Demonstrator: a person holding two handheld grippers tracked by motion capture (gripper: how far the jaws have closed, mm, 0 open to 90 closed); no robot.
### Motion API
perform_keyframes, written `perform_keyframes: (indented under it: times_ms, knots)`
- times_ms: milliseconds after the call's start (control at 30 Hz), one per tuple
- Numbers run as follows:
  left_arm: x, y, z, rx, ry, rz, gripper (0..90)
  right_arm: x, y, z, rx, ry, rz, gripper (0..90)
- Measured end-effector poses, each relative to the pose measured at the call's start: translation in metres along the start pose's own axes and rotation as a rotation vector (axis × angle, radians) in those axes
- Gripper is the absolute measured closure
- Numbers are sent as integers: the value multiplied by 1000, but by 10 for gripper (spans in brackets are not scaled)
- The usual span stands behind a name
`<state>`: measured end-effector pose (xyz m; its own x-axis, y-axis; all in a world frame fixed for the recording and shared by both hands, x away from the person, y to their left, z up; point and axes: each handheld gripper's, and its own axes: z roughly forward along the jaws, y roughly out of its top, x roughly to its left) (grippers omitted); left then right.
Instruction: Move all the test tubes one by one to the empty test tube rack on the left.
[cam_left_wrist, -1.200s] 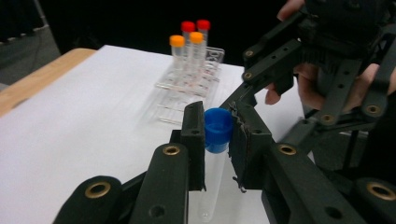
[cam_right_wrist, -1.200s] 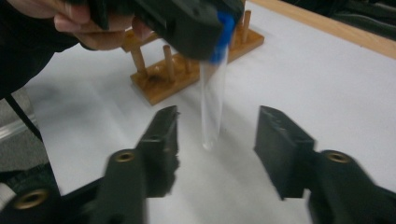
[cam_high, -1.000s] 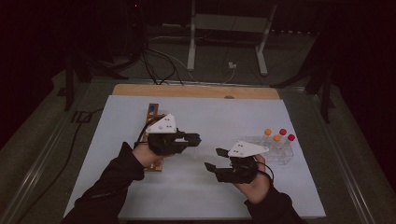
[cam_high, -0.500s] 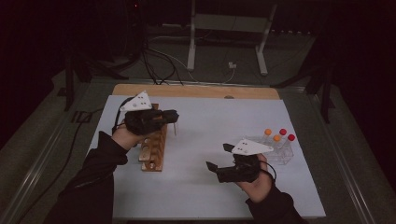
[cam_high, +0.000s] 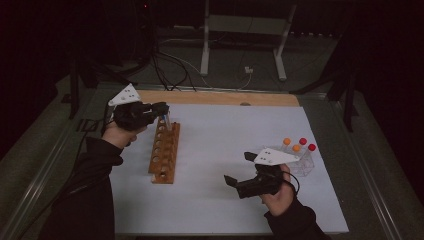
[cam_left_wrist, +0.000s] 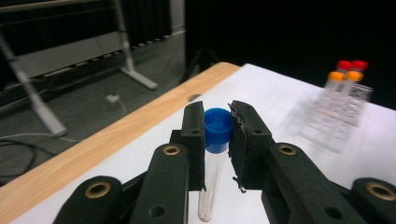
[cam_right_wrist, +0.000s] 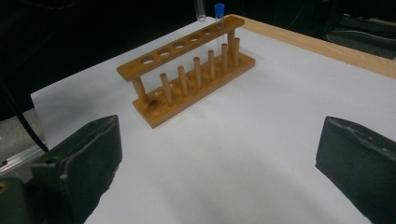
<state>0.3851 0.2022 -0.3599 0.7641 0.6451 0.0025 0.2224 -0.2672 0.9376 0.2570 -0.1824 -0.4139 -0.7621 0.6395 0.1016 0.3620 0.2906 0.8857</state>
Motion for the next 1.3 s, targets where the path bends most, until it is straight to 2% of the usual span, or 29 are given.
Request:
perform_keyframes:
  times_ms: [167,300,567,1133,1300]
  knots:
    - [13,-7,0,5,56,-9,777,0,-1,1,4,-4,0,1]
    - [23,-17,4,11,73,-42,777,0,-1,1,7,0,-5,1]
    - [26,-33,14,30,104,-51,777,-1,-2,0,7,0,-7,1]
    - [31,-74,35,108,108,-87,777,0,-3,1,17,14,-6,2]
    - [29,-80,39,121,111,-81,777,-1,-3,1,16,18,-3,2]
